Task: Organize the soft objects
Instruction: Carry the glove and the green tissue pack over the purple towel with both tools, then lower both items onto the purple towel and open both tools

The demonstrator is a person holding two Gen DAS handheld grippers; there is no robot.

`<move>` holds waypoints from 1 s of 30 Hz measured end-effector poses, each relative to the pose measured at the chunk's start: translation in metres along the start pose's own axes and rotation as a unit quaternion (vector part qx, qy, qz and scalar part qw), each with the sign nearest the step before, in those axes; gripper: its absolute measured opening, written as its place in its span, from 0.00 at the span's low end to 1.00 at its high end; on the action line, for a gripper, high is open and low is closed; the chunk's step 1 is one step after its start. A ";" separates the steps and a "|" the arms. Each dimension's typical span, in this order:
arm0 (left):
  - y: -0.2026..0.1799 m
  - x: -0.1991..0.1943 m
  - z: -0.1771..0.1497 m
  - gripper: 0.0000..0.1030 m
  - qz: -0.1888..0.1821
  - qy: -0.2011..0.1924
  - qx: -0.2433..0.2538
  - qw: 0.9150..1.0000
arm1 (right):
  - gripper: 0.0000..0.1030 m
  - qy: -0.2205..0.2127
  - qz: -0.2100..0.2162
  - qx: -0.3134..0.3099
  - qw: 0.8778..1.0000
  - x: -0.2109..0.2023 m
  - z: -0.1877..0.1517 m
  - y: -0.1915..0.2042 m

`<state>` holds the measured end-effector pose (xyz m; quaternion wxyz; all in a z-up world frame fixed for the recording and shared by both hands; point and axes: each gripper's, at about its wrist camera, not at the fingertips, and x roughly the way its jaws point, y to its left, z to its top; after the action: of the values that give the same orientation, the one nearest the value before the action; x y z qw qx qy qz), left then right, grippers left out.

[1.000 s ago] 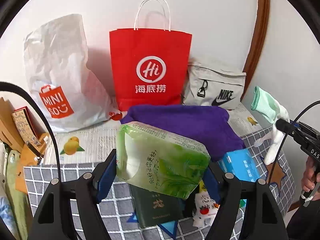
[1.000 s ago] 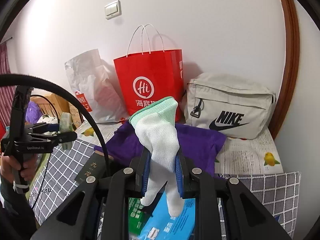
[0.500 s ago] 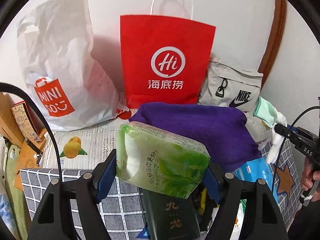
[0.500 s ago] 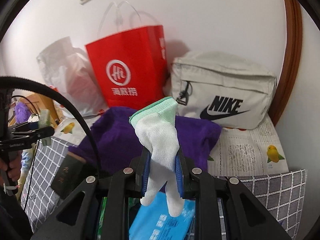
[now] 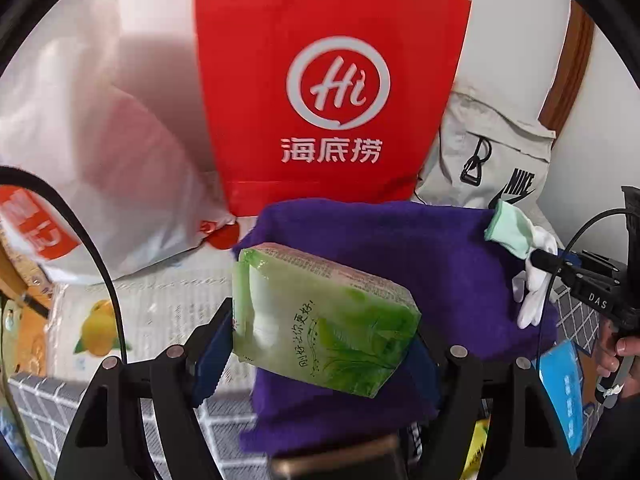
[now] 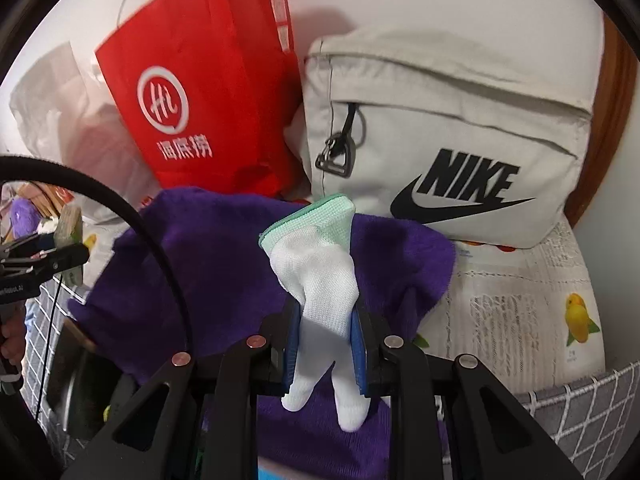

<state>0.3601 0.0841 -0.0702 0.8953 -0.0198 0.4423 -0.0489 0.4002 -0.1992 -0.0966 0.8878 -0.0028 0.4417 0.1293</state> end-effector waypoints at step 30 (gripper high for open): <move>-0.023 0.112 0.036 0.73 0.028 0.101 0.051 0.993 | 0.26 0.068 0.009 -0.002 0.998 0.059 -0.003 -0.012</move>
<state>0.4551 0.0494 -0.1347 0.8469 0.0436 0.5278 -0.0486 0.4343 -0.1979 -0.1464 0.8547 -0.0093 0.5006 0.1372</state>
